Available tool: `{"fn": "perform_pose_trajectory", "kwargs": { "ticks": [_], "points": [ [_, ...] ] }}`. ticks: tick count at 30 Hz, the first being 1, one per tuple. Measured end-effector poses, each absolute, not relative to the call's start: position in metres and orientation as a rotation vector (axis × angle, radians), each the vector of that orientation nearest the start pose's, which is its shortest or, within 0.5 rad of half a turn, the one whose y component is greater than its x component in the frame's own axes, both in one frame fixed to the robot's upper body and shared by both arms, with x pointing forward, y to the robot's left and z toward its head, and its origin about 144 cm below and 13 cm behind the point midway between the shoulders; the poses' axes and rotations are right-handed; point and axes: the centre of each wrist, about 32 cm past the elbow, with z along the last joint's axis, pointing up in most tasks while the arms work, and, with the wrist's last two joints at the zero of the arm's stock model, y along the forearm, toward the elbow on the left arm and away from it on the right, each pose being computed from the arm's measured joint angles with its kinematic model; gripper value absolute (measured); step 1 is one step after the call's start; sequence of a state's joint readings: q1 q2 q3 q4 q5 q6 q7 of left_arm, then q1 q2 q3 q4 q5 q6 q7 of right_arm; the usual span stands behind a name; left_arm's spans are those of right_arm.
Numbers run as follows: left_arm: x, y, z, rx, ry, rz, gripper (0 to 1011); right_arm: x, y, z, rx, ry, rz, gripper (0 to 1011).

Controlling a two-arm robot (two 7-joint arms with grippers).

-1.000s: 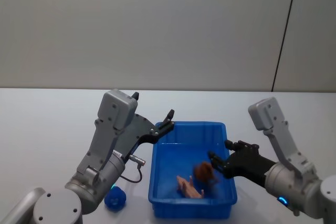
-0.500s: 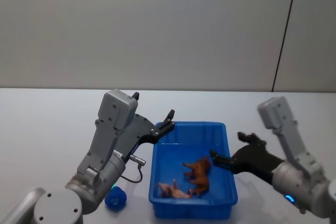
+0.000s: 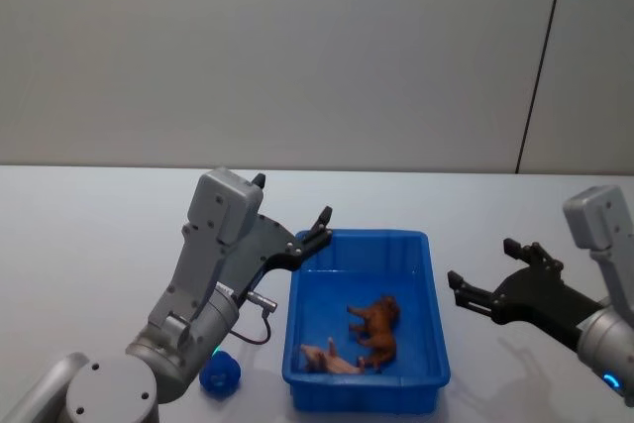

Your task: Pick up the two dolls from the table and place them into the box.

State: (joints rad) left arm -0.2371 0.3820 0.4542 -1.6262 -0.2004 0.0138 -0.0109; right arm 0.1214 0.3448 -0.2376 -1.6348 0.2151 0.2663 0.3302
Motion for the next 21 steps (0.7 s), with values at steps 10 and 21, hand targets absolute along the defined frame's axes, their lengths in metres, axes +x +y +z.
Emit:
{"fn": "perform_pose_trajectory", "kwargs": {
  "ticks": [10, 21],
  "points": [
    [0.488, 0.203, 1.206, 0.086, -0.279, 1.145, 1001, 0.479, -0.262, 1.191, -0.220, 0.008, -1.027, 1001],
    [0.465, 0.218, 1.205, 0.147, -0.253, 1.244, 1001, 0.477, -0.268, 1.191, -0.216, -0.001, -1.031, 1001]
  ]
}}
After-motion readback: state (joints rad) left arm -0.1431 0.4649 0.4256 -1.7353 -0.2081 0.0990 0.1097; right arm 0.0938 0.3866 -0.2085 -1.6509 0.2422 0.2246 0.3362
